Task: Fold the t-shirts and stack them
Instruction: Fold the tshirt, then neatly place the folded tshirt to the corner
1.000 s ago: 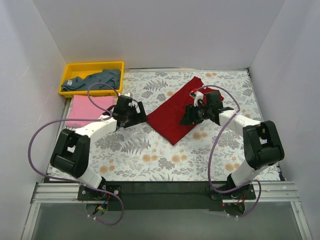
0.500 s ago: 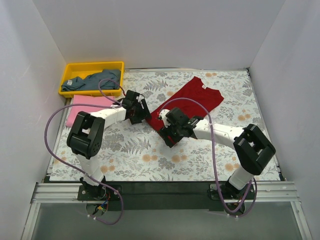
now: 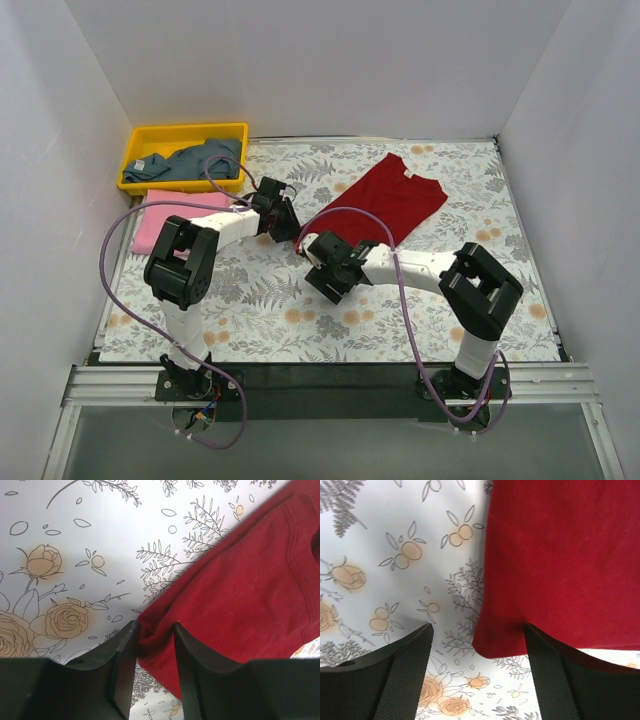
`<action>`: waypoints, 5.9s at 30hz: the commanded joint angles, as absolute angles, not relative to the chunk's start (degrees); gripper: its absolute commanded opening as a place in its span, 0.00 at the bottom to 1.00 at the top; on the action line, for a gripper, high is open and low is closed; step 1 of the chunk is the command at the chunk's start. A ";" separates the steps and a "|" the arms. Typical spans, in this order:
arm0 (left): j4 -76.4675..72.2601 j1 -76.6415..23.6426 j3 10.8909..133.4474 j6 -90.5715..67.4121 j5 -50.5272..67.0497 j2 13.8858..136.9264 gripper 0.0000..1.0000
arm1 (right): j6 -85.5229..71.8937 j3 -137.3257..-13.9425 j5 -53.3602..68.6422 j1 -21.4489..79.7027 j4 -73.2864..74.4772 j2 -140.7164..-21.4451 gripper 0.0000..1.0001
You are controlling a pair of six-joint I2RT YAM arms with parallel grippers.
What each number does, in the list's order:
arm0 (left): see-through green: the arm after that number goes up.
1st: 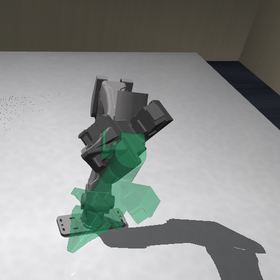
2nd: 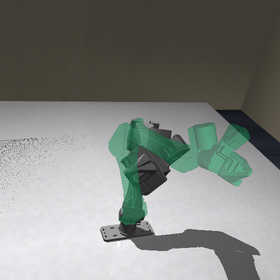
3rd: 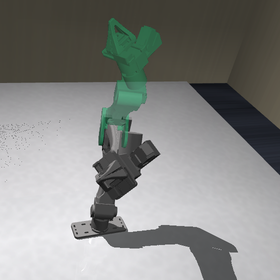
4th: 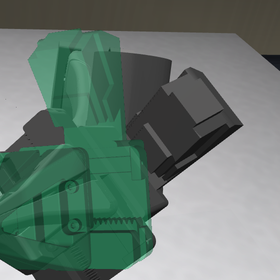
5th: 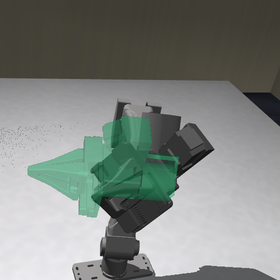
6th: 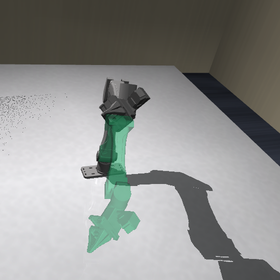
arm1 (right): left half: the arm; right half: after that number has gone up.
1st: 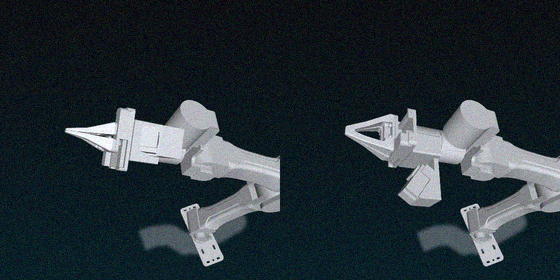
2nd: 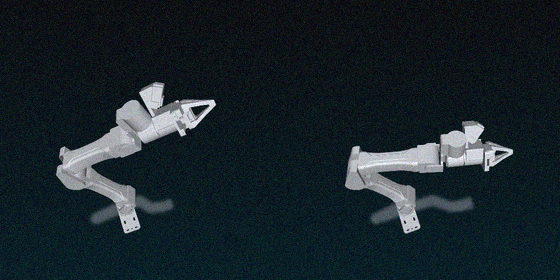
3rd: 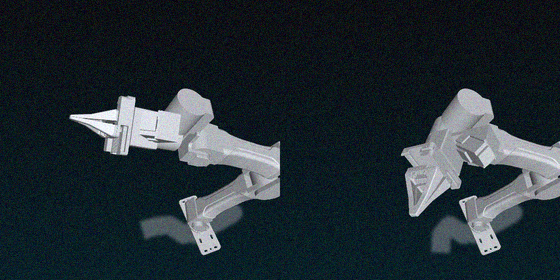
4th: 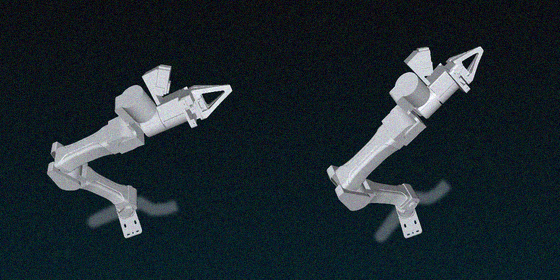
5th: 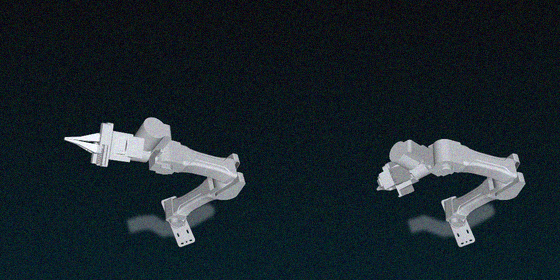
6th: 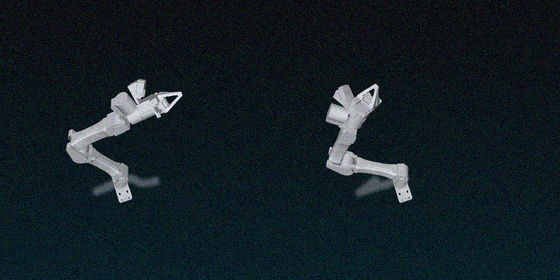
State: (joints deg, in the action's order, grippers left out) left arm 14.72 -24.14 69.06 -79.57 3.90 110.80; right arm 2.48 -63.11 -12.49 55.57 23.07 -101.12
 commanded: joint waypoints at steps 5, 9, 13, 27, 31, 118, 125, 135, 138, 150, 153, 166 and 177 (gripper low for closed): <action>18.54 -25.05 68.47 -79.89 2.55 113.20 0.26 | 3.43 -65.30 -20.48 56.43 26.01 -103.88 0.61; 18.72 -25.22 68.38 -79.89 2.64 113.20 0.15 | 3.78 -65.83 -22.32 56.78 27.51 -105.20 0.50; 18.81 -25.23 68.03 -79.98 2.55 112.94 0.04 | 4.04 -66.00 -22.94 56.95 28.21 -105.99 0.28; 39.08 -16.62 57.14 -73.74 -8.52 80.48 0.00 | 7.74 -88.49 17.70 64.51 40.16 -106.26 0.01; 45.60 -15.12 58.26 -71.37 -11.25 70.77 0.00 | 5.98 -96.75 27.41 65.22 41.66 -107.75 0.01; 8.09 -26.37 65.39 -68.12 7.63 95.27 0.74 | 0.98 -69.19 13.42 32.36 19.17 -95.19 0.39; 13.26 -25.32 64.69 -72.76 2.82 101.16 0.54 | -1.23 -65.57 30.21 27.07 14.85 -101.85 0.33; 16.00 -21.36 54.68 -86.81 9.29 99.32 0.47 | 1.30 -72.04 21.64 22.07 16.43 -112.92 0.31; 9.60 -21.62 48.20 -95.32 14.92 95.64 0.50 | 2.72 -78.72 17.15 20.31 17.14 -115.83 0.31; 10.45 -23.38 47.81 -91.42 12.31 77.01 0.66 | -4.65 -77.98 39.43 21.08 17.07 -104.25 0.39; 13.62 -23.38 46.76 -87.46 13.87 74.10 0.59 | -9.39 -69.98 48.41 24.15 13.46 -99.95 0.41; 17.76 -18.66 41.58 -84.81 21.26 87.44 0.15 | -17.75 -56.70 58.45 32.00 0.70 -110.64 0.39; 14.85 -10.99 35.94 -85.26 26.63 80.96 0.18 | -20.57 -57.82 59.76 27.33 -1.67 -107.42 0.39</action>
